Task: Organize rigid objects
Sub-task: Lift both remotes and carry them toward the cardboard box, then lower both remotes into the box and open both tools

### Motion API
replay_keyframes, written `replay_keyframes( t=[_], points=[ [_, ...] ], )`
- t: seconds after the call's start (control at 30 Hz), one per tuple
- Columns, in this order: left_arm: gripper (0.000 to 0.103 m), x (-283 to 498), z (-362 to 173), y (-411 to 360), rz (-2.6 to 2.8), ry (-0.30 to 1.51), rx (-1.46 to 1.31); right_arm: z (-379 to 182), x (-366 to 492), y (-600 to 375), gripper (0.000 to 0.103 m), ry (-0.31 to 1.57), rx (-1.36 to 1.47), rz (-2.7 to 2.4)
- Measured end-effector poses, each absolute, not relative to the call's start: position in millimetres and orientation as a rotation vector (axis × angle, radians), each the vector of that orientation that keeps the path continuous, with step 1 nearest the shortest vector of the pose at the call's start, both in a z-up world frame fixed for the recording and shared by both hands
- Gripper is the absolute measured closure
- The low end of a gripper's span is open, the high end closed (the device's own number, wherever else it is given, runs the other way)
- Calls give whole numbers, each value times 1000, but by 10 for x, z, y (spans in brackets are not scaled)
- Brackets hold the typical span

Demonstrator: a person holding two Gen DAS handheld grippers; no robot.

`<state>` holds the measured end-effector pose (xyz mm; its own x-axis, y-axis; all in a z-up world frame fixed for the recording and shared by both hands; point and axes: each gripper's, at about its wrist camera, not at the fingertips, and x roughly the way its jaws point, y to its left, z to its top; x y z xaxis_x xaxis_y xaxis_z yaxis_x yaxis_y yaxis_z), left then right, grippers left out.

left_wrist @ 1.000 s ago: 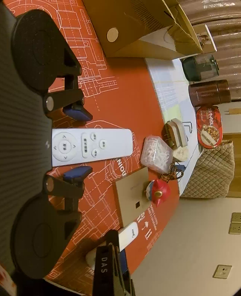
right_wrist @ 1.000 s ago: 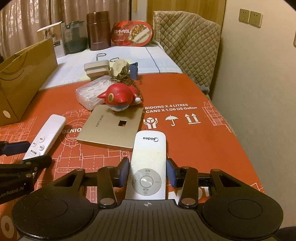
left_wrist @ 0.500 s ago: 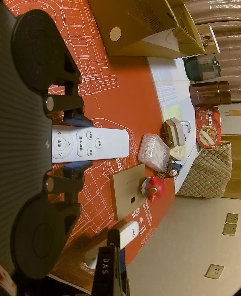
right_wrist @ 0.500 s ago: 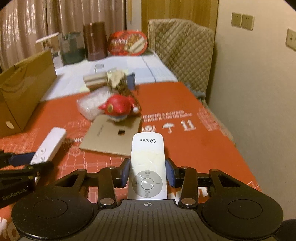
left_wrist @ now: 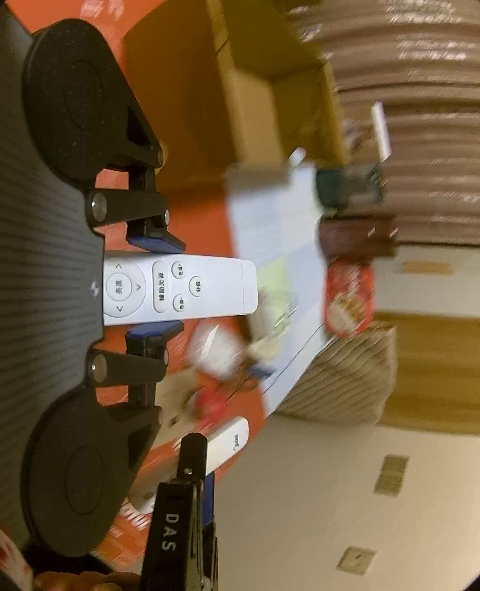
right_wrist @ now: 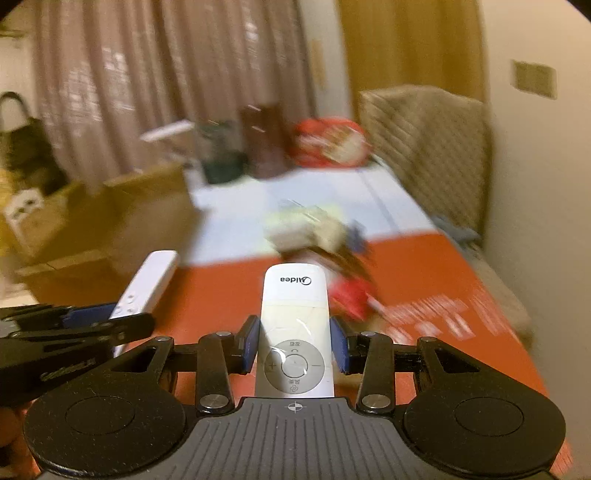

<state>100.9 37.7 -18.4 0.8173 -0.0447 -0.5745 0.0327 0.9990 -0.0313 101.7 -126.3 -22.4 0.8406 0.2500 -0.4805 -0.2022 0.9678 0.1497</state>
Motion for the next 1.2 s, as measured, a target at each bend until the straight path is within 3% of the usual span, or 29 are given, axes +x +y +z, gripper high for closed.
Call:
replay_keyframes(
  t=[0.27,0.57,1.2],
  points=[
    [70,1184,344,1388,111,566,28,333,1487,-354,66,466,104,469],
    [70,1632,210,2357,181,606,-57,336,2243,661,66,521,33,601],
    [69,1898,-142,2680,232,673,-6,-208,2641,1196,66,568,-193,592]
  ],
)
